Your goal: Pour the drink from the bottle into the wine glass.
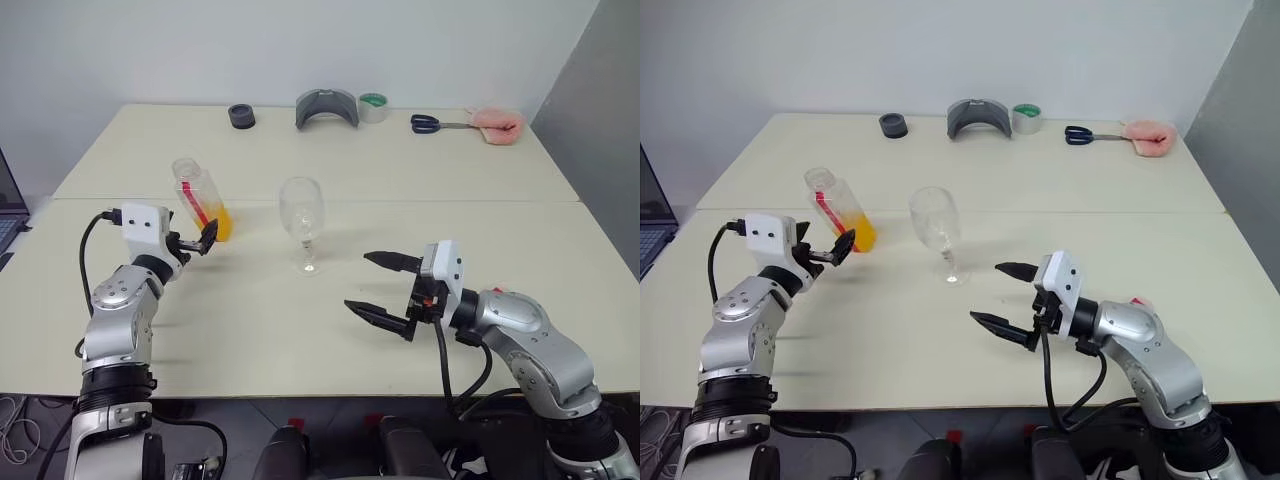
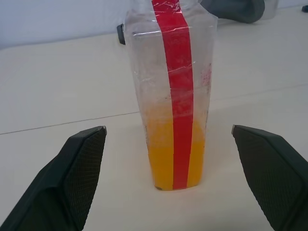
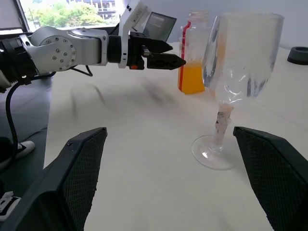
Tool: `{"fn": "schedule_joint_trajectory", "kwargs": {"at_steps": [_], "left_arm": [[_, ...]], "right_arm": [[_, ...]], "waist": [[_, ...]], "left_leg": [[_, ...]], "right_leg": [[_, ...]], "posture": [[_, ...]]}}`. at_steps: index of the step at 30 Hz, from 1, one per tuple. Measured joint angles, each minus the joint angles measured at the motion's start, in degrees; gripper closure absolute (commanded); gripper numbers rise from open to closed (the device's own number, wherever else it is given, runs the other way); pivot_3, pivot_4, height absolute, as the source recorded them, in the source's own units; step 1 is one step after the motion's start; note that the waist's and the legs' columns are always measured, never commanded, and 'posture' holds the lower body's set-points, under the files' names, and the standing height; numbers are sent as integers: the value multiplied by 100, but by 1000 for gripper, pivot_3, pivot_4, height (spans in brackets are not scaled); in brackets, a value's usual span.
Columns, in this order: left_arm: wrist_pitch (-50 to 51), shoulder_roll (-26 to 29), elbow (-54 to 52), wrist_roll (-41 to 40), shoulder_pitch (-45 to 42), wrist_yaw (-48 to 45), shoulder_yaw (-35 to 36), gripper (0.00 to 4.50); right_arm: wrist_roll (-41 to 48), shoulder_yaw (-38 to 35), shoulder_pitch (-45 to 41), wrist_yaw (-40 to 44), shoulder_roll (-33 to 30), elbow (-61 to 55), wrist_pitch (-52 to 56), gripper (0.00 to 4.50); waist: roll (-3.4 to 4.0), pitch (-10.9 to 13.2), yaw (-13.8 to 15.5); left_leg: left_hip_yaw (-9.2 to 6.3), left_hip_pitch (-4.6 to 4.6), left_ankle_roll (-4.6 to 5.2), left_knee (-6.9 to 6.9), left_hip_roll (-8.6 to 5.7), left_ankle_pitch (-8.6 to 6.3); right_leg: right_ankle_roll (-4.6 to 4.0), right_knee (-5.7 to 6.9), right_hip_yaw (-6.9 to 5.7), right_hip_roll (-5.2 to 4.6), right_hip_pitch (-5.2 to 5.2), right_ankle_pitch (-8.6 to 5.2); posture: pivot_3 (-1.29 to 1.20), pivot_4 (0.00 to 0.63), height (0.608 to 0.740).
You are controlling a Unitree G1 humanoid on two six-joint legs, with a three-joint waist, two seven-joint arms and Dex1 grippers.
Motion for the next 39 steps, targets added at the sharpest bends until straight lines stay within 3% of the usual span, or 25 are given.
{"fn": "schedule_joint_trajectory", "kwargs": {"at_steps": [17, 21, 27, 34, 39], "left_arm": [[-655, 102, 1761, 199, -1314, -459, -219, 0], [-776, 101, 2127, 189, -1518, -524, -221, 912], [-937, 101, 2619, 170, -1776, -646, -216, 2686], [-1037, 94, 2684, 170, -1809, -772, -232, 2738], [-985, 75, 1689, 253, -1506, -874, -514, 2738]], "right_arm": [[-4, 42, -114, -164, 23, 12, 0, 21], [-7, 45, -116, -201, 30, 12, 0, 0], [-20, 51, -149, -206, 46, 13, -11, 0], [-88, 62, -150, -239, 73, 15, -49, 0], [57, -150, -154, -449, 78, -136, 31, 0]], "waist": [[-20, 12, 20], [-20, 12, 21], [-20, 12, 22], [-20, 12, 25], [-19, 15, 34]], "left_leg": [[1, -7, -2, 2, -3, 1], [0, -11, -2, 5, -3, 2], [-2, -15, -2, 8, -4, 2], [-10, -30, -3, 19, -4, 2], [-32, -78, -6, 63, -4, 3]], "right_leg": [[0, 1, -3, -1, -5, 0], [0, 2, -5, -1, -8, 0], [0, 3, -10, -1, -9, 0], [0, 3, -15, -1, -16, 1], [1, 6, -25, -3, -34, 3]], "posture": [[0, 150, 740], [0, 150, 740], [0, 150, 740], [0, 150, 740], [0, 150, 740]]}}
